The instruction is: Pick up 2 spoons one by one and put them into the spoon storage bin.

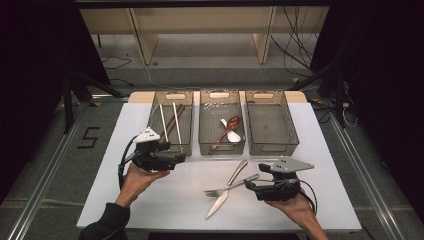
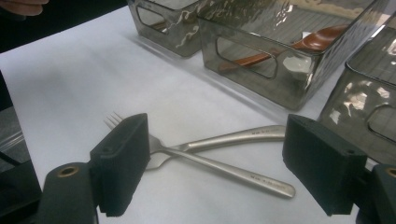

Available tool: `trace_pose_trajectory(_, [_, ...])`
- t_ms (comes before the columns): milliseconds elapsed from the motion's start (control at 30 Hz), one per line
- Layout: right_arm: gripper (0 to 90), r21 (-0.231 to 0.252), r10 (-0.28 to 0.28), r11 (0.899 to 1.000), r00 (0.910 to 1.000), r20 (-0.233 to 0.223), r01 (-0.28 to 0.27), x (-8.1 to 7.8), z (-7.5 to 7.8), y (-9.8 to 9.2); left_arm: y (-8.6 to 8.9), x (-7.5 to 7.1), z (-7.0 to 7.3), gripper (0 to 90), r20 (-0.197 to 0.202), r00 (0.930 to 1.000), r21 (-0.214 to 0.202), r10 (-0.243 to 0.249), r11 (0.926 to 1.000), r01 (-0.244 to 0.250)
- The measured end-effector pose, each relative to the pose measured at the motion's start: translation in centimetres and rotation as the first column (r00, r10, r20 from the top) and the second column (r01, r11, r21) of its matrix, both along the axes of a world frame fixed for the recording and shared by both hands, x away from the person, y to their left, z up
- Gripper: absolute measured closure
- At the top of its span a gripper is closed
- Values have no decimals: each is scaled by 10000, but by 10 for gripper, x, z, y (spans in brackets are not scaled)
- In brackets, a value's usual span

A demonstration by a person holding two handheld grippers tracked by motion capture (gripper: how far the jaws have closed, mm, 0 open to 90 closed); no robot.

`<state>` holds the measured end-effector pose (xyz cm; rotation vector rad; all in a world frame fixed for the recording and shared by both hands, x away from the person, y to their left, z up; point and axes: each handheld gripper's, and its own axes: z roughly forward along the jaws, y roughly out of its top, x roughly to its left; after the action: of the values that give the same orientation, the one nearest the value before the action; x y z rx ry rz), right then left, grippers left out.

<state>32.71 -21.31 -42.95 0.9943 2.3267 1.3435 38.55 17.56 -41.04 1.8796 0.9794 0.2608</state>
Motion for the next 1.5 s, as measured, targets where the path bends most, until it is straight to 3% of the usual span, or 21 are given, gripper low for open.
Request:
trace_pose_trajectory(233, [239,-517,289,9982,9995,-122,-295,13,0,6,7,-12,-11,192,89,10000,-197,19,9998,-17])
trace_pose_trajectory(567, [244,-797,631,9946,9971,-428,-664,25,4,7,16,-27,-17,188,440,9989,-405,167,9991,-149])
trace_pose_trajectory(800, [259,-938,690,9928,9961,-546,-739,29,2,10,17,-34,-23,187,481,9987,-192,170,9997,-161])
trace_pose_trajectory(1167, [452,-1488,791,9848,9938,-782,-901,35,-5,27,19,-46,-24,184,728,9971,-359,206,9992,-181])
trace_pose_trajectory(1500, [689,-1831,712,9790,9922,-1027,-892,40,-16,43,23,-52,-27,178,814,9962,-301,319,9991,-295])
